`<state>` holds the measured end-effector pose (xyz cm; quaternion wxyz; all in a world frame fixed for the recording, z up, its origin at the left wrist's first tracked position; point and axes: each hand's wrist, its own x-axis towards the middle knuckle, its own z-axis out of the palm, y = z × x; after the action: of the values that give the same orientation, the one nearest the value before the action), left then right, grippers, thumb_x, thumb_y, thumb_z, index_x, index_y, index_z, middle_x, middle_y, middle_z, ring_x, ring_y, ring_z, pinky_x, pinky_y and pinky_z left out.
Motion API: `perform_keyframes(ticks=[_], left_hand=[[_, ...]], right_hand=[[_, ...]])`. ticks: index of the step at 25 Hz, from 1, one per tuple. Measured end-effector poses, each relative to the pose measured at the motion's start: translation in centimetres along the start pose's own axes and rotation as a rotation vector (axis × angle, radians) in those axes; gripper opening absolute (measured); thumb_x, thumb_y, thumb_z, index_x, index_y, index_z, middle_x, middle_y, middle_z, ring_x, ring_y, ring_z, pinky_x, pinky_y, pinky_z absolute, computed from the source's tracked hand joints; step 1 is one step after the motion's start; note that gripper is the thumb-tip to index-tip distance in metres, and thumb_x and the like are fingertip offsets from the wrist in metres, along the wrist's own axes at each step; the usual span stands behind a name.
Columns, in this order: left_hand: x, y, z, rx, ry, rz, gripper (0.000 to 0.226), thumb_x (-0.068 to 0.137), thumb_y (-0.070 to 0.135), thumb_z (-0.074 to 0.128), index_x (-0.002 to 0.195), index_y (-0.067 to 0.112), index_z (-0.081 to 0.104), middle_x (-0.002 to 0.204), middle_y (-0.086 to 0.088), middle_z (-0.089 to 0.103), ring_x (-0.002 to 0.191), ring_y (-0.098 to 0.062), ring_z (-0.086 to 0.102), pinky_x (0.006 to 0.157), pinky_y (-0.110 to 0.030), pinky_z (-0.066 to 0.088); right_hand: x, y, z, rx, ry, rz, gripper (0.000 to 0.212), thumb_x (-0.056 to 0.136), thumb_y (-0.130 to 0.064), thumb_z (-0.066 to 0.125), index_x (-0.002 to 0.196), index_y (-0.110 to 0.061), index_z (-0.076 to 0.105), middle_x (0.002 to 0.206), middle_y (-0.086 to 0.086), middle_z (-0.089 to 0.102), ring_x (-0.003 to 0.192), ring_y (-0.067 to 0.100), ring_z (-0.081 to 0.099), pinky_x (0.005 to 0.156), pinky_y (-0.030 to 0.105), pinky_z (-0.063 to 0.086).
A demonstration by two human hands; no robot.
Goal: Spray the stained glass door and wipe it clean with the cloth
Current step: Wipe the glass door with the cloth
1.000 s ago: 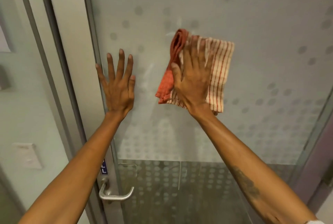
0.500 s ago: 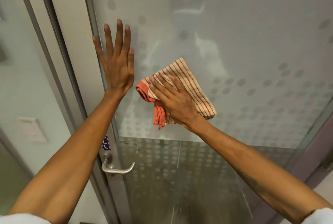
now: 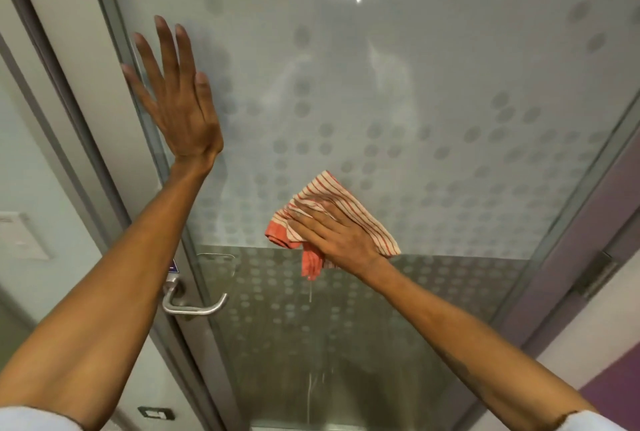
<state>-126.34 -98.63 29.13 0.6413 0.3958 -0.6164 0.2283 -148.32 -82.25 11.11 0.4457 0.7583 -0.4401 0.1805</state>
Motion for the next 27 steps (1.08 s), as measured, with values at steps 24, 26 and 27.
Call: perform_keyframes(ticks=[24, 26, 27], left_hand=[[-0.2, 1.6, 0.6, 0.019, 0.074, -0.036, 0.061, 0.102, 0.026, 0.026, 0.151, -0.008, 0.037, 0.158, -0.033, 0.034, 0.148, -0.056, 0.024, 0.120, -0.055, -0.005], [-0.1, 1.5, 0.6, 0.006, 0.063, -0.036, 0.063, 0.104, 0.031, 0.024, 0.151, -0.010, 0.037, 0.158, -0.034, 0.034, 0.148, -0.057, 0.025, 0.121, -0.051, -0.009], [-0.1, 1.4, 0.5, 0.005, 0.060, -0.034, 0.067, 0.106, 0.036, 0.021, 0.151, -0.010, 0.037, 0.158, -0.034, 0.034, 0.147, -0.057, 0.025, 0.121, -0.052, -0.009]], right_hand=[[-3.1, -2.2, 2.7, 0.251, -0.017, -0.053, 0.043, 0.100, -0.004, 0.051, 0.143, -0.002, 0.052, 0.153, 0.014, 0.046, 0.144, 0.029, 0.042, 0.125, 0.043, 0.021], [-4.2, -4.0, 3.9, 0.296, -0.108, -0.114, 0.042, 0.100, -0.003, 0.049, 0.142, -0.001, 0.053, 0.151, 0.014, 0.049, 0.142, 0.029, 0.045, 0.122, 0.043, 0.030], [-4.8, -5.0, 4.5, 0.313, -0.147, -0.144, 0.042, 0.098, -0.002, 0.052, 0.140, 0.000, 0.055, 0.149, 0.014, 0.051, 0.140, 0.029, 0.048, 0.119, 0.044, 0.036]])
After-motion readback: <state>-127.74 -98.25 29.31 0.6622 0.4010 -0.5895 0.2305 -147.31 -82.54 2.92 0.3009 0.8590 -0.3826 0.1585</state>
